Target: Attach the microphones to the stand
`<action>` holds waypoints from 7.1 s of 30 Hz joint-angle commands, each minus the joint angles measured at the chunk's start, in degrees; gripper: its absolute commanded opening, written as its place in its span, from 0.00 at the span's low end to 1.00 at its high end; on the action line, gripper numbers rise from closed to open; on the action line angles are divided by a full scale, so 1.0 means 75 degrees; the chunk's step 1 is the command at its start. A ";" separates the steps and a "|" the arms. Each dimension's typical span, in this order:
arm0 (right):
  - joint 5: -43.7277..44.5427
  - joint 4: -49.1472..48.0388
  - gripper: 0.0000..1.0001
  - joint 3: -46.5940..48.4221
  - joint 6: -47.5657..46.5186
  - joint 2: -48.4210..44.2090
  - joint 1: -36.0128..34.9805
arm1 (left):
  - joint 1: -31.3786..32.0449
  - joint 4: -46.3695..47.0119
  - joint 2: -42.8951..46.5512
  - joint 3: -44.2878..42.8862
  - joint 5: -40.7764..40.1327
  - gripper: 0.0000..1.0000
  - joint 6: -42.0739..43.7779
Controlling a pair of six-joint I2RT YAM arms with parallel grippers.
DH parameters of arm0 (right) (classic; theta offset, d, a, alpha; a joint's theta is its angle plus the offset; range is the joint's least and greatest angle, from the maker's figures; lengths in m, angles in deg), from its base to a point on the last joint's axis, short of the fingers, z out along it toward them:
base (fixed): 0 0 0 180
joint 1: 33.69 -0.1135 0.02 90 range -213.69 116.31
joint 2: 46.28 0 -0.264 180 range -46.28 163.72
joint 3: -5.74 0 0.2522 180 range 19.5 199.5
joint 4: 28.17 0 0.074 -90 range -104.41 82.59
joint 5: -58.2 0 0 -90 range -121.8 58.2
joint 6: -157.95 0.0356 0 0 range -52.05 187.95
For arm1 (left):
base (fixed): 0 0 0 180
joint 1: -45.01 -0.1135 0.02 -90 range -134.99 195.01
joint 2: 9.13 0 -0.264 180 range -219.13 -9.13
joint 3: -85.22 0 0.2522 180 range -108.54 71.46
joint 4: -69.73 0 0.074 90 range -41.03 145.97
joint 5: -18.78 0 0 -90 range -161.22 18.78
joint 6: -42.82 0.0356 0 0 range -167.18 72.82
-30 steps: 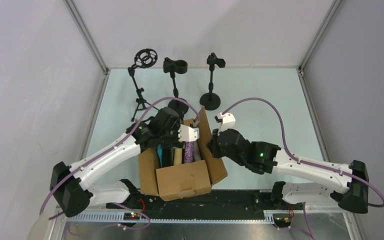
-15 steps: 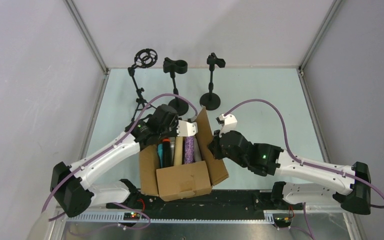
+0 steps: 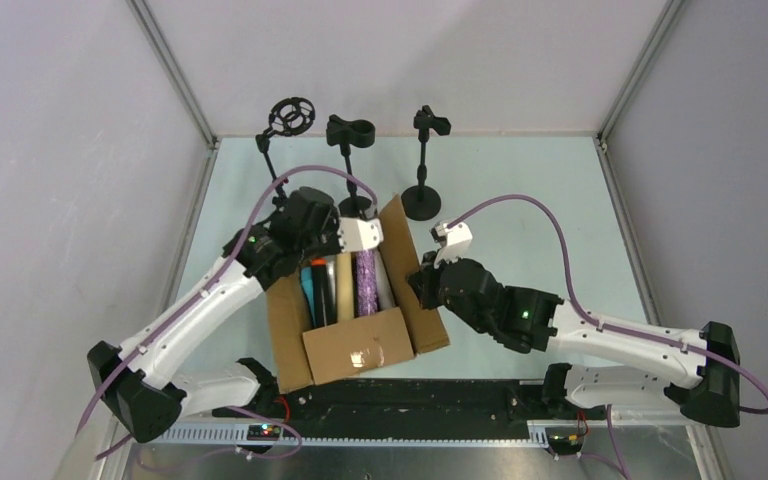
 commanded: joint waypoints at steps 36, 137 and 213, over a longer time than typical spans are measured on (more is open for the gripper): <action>-0.0528 -0.1380 0.61 0.1691 -0.3576 0.1535 -0.2624 | 0.0599 -0.0024 0.0736 -0.1682 -0.2040 0.00 -0.1465; -0.3173 -0.2535 0.72 0.1498 -0.3265 0.3018 -0.0041 | 0.0738 -0.0158 0.0944 -0.1703 -0.2198 0.00 -0.1188; 0.2466 -0.0930 0.19 -0.0737 -0.1377 0.1864 -0.4297 | 0.0744 -0.0147 0.0616 -0.1100 -0.2434 0.00 -0.0683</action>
